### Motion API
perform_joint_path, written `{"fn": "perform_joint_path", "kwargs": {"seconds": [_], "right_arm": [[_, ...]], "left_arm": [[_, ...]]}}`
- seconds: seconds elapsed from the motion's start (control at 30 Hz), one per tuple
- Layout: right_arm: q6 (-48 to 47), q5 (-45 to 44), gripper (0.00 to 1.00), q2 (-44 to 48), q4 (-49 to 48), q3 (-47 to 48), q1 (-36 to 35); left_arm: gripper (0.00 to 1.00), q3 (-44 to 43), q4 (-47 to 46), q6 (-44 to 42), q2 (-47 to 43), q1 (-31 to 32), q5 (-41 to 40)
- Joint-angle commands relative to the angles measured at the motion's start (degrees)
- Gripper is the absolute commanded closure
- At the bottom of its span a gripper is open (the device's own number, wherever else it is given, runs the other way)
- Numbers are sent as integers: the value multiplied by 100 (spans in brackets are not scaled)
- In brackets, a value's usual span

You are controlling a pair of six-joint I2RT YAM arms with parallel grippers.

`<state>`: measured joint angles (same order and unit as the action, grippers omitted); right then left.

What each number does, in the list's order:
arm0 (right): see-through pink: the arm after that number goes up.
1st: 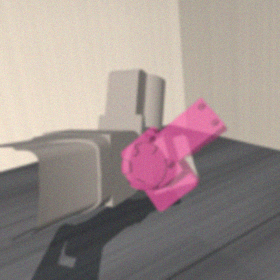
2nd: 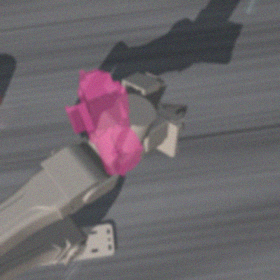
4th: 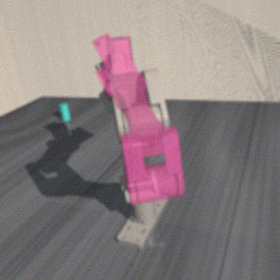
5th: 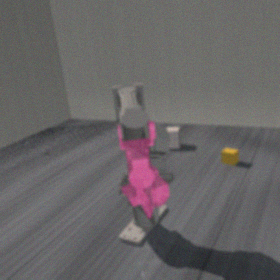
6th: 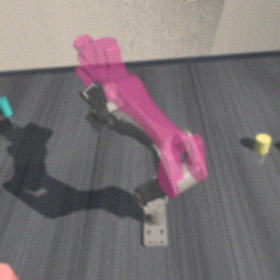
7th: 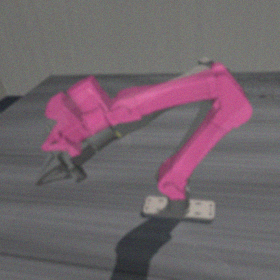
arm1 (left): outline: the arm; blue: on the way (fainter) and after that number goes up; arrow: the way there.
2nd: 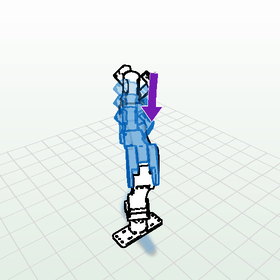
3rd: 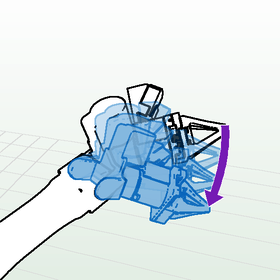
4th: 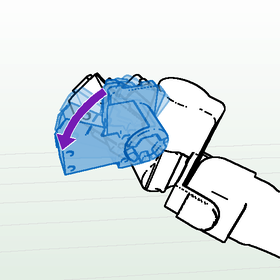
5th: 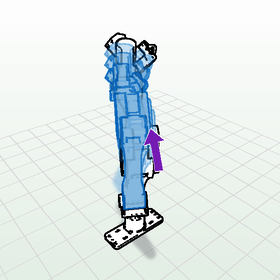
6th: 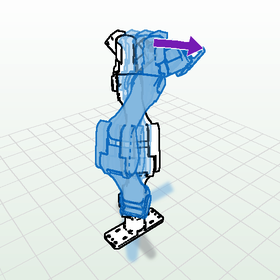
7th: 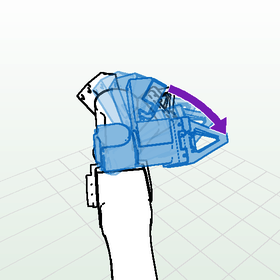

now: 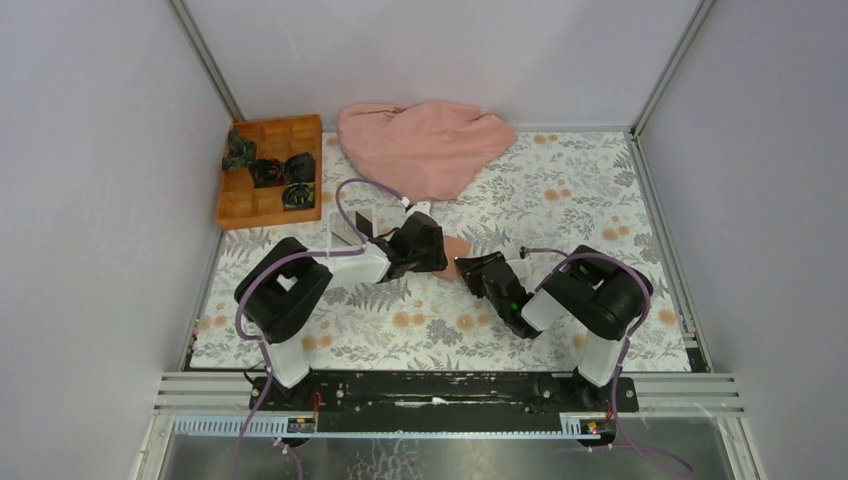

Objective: Put the credit cards into the card holder
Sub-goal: Close the card holder at the center of the board.

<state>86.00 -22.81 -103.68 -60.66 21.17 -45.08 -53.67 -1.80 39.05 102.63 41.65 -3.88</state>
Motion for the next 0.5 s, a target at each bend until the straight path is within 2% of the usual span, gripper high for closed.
{"fn": "perform_joint_path", "kwargs": {"seconds": [0.0,0.23,0.47], "right_arm": [[-5,466,64,-323,586,144,30],[-161,534,64,-361,783,282,53],[-666,435,58,34,1178,515,71]], "left_arm": [[46,216,497,-158,261,3,-34],[46,199,547,-203,309,1,-58],[46,182,598,-213,375,0,-175]]}}
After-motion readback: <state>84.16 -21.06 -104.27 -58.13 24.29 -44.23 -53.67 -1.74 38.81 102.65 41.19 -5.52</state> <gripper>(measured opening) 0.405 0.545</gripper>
